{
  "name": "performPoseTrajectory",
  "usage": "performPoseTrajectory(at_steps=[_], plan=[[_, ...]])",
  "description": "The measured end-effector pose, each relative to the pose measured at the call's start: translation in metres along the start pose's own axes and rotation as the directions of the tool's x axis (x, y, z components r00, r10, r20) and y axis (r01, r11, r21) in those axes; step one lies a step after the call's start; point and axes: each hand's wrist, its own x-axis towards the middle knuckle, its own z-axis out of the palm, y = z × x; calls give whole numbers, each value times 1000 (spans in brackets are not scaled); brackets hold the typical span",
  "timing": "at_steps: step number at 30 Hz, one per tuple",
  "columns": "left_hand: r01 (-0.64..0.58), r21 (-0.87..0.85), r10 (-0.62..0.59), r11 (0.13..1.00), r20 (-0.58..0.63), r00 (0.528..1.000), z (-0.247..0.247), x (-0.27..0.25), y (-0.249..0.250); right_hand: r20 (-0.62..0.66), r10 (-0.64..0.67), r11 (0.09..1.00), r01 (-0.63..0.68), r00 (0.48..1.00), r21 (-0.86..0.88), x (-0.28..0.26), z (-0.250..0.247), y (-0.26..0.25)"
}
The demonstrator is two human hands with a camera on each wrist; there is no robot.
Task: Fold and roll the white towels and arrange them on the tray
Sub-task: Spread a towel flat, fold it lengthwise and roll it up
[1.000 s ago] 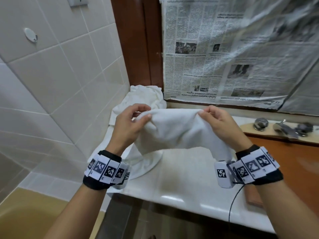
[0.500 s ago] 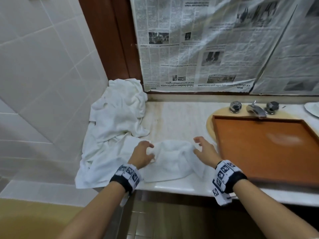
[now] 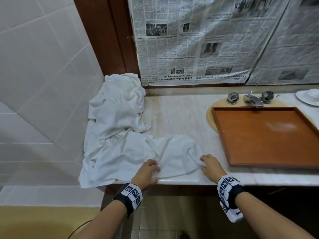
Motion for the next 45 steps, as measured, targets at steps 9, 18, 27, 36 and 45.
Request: performPoseTrajectory(at_steps=[9, 18, 27, 36, 45], plan=[[-158, 99, 161, 983, -31, 986, -53, -26, -16, -176, -11, 857, 100, 984, 505, -51, -87, -23], [-143, 68, 150, 987, -120, 981, -51, -51, -3, -132, -106, 742, 166, 986, 650, -99, -173, -37], [111, 190, -74, 975, -193, 978, 46, -63, 128, -298, -190, 627, 350, 935, 697, -111, -172, -70], [86, -141, -141, 986, -450, 882, 4, -46, 148, -388, -181, 662, 404, 904, 631, -112, -211, -81], [4, -39, -29, 999, -679, 733, -74, -80, 72, -191, -239, 689, 305, 952, 658, -119, -219, -55]])
